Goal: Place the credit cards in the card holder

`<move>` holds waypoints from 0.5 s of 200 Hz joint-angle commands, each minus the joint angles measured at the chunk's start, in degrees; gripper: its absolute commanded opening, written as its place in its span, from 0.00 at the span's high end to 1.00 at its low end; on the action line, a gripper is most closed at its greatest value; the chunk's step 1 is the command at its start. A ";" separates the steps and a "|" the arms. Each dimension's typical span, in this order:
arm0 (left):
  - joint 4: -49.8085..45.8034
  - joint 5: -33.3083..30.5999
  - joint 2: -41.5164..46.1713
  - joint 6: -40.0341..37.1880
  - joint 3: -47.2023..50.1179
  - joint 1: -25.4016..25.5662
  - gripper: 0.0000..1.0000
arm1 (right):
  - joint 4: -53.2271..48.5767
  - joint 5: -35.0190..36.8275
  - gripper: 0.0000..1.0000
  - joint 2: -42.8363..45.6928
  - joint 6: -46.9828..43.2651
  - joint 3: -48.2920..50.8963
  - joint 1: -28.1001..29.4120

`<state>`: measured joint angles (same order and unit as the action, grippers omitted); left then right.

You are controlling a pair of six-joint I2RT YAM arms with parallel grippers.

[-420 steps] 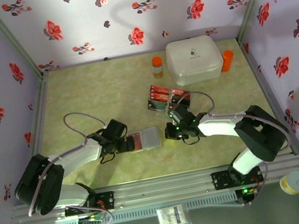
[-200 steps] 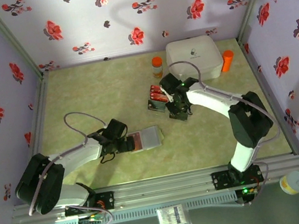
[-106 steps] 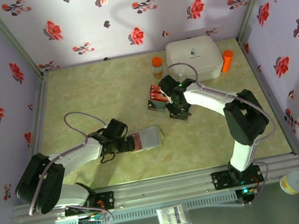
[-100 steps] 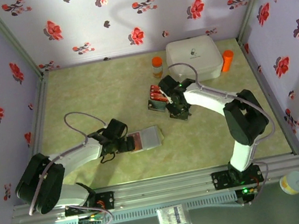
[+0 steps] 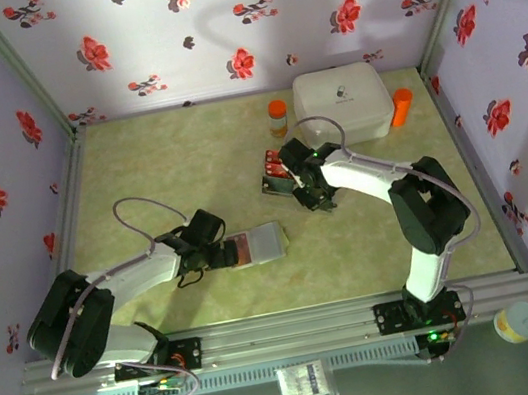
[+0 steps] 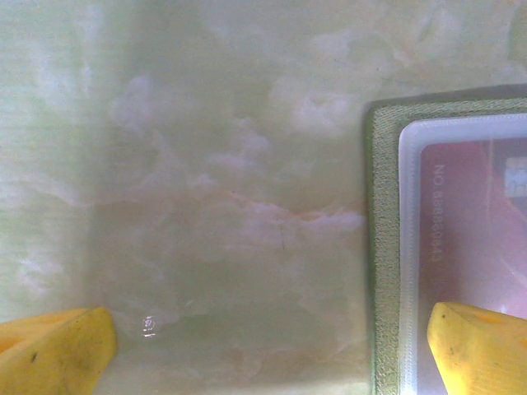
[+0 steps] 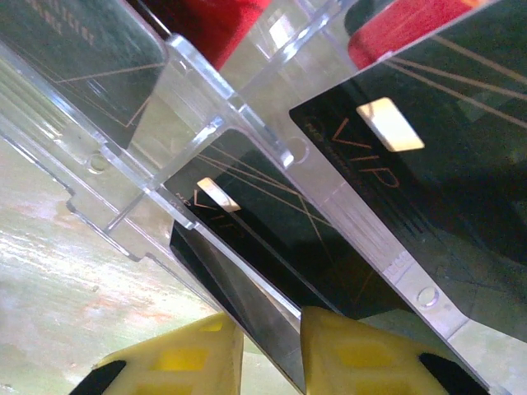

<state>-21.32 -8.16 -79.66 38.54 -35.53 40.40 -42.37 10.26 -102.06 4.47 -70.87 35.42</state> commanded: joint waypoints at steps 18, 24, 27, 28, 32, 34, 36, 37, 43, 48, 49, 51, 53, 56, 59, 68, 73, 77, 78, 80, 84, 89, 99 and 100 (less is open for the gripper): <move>5.92 2.40 -3.35 -1.68 1.68 0.04 0.00 | -3.11 2.25 0.74 2.25 -0.95 -0.40 0.27; 5.90 2.44 -3.39 -1.66 1.69 0.04 0.00 | -3.23 2.35 0.73 2.30 -1.00 -0.41 0.26; 5.90 2.41 -3.39 -1.63 1.67 0.03 0.00 | -3.27 2.31 0.74 2.44 -1.08 -0.41 0.26; 5.92 2.43 -3.35 -1.63 1.68 0.03 0.00 | -3.34 2.31 0.74 2.46 -1.11 -0.41 0.22; 5.96 2.42 -3.34 -1.65 1.67 0.05 0.00 | -3.46 2.38 0.73 2.53 -1.13 -0.49 0.26; 5.94 2.38 -3.38 -1.68 1.73 0.05 0.00 | -3.45 2.44 0.73 2.56 -1.17 -0.49 0.20; 5.99 2.41 -3.35 -1.64 1.77 0.08 0.00 | -3.50 2.47 0.73 2.57 -1.21 -0.50 0.20; 5.96 2.43 -3.38 -1.64 1.73 0.05 0.00 | -3.55 2.48 0.73 2.57 -1.21 -0.50 0.19; 5.95 2.44 -3.40 -1.63 1.72 0.07 0.00 | -3.54 2.61 0.73 2.66 -1.22 -0.42 0.26; 5.96 2.45 -3.39 -1.64 1.77 -0.02 0.00 | -3.60 2.72 0.74 2.70 -1.34 -0.41 0.26; 5.99 2.41 -3.35 -1.68 1.77 0.01 0.00 | -3.64 2.78 0.74 2.72 -1.37 -0.41 0.26; 5.95 2.42 -3.39 -1.64 1.71 0.02 0.00 | -3.59 2.73 0.74 2.78 -1.32 -0.41 0.26; 5.97 2.44 -3.40 -1.63 1.70 0.03 0.00 | -3.66 2.68 0.73 2.78 -1.31 -0.41 0.26; 5.94 2.38 -3.40 -1.65 1.72 0.03 0.00 | -3.64 2.66 0.74 2.79 -1.31 -0.40 0.24; 5.95 2.38 -3.36 -1.64 1.73 0.05 0.00 | -3.68 2.66 0.74 2.77 -1.36 -0.33 0.26; 5.96 2.41 -3.42 -1.70 1.69 0.03 0.00 | -3.71 2.66 0.74 2.83 -1.39 -0.37 0.27; 5.99 2.44 -3.39 -1.68 1.64 0.03 0.00 | -3.81 2.74 0.75 2.86 -1.34 -0.34 0.26; 5.97 2.45 -3.40 -1.71 1.68 0.03 0.00 | -3.78 2.80 0.75 2.86 -1.39 -0.33 0.26; 5.96 2.41 -3.40 -1.67 1.64 0.03 0.00 | -3.82 2.82 0.75 2.89 -1.39 -0.32 0.26; 5.94 2.44 -3.38 -1.66 1.66 0.03 0.00 | -3.74 2.72 0.75 2.91 -1.46 -0.32 0.26; 5.96 2.45 -3.40 -1.63 1.66 0.03 0.00 | -3.82 2.66 0.76 2.90 -1.48 -0.32 0.26; 6.01 2.40 -3.39 -1.70 1.69 0.07 0.00 | -3.75 2.59 0.77 2.96 -1.48 -0.32 0.26; 5.94 2.45 -3.39 -1.66 1.64 0.03 0.00 | -3.82 2.57 0.81 3.06 -1.65 -0.35 0.26; 5.94 2.40 -3.39 -1.69 1.62 0.03 0.00 | -3.84 2.57 0.81 3.12 -1.65 -0.38 0.26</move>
<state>-21.32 -8.16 -79.66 38.54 -35.53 40.40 -44.47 11.66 -100.66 3.92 -70.87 35.42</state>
